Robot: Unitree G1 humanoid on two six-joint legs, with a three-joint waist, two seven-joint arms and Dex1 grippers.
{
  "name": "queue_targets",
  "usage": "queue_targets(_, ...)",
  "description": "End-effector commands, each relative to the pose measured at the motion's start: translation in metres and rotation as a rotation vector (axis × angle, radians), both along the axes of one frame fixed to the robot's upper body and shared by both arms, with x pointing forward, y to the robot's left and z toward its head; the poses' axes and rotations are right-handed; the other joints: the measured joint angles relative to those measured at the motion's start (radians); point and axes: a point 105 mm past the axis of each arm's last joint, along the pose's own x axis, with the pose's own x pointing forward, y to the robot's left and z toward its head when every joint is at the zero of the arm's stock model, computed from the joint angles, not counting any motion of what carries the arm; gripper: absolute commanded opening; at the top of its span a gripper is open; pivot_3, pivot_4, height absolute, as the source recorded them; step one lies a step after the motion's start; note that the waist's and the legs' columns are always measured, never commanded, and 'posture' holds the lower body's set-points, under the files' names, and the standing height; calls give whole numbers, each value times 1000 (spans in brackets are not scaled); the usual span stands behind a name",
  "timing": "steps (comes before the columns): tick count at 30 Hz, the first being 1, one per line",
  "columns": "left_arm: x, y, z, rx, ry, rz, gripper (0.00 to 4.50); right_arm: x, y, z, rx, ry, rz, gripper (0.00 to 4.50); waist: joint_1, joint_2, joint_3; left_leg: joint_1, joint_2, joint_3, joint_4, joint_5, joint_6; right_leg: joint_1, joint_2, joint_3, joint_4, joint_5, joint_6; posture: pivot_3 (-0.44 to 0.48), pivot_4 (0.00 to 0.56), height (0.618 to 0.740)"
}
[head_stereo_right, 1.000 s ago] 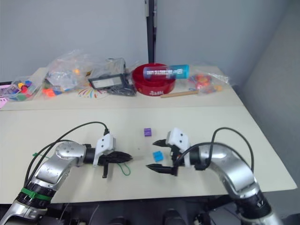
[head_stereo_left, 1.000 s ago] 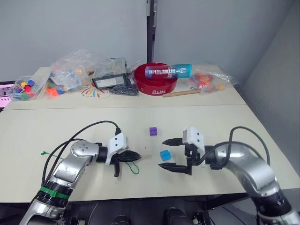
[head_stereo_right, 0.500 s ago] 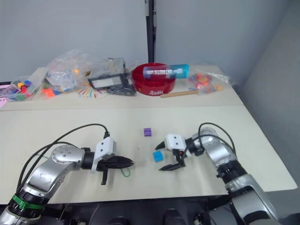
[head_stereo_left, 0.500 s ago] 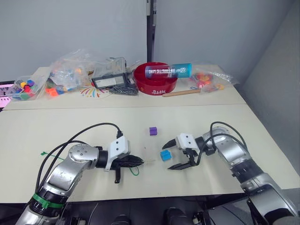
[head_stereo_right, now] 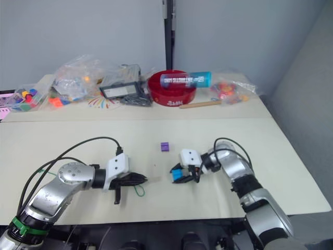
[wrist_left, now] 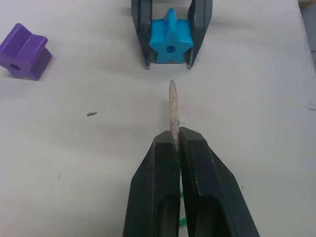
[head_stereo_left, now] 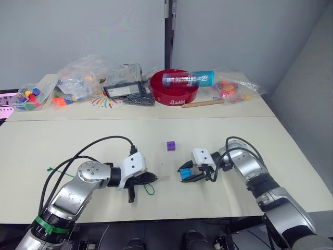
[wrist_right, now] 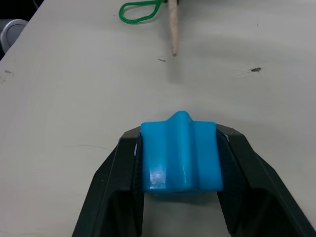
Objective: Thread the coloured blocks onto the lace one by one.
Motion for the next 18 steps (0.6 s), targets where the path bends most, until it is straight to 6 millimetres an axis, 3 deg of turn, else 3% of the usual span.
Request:
queue_targets(1,0,-10,8,-14,-25,-35,0,2,0,6,35,-10,-54,1380,3,0,0,0,0,0,0,0,0,0,0,0,0,0,0,0,150,731)
queue_targets(10,8,-22,3,-8,-26,-71,0,-21,10,-13,57,58,-145,1380,3,0,0,0,0,0,0,0,0,0,0,0,0,0,0,0,150,731)
queue_targets(18,11,-28,2,0,-33,-97,0,-29,14,-16,54,78,-165,1380,4,0,0,1,0,0,0,0,0,1,0,0,0,0,0,0,150,731)
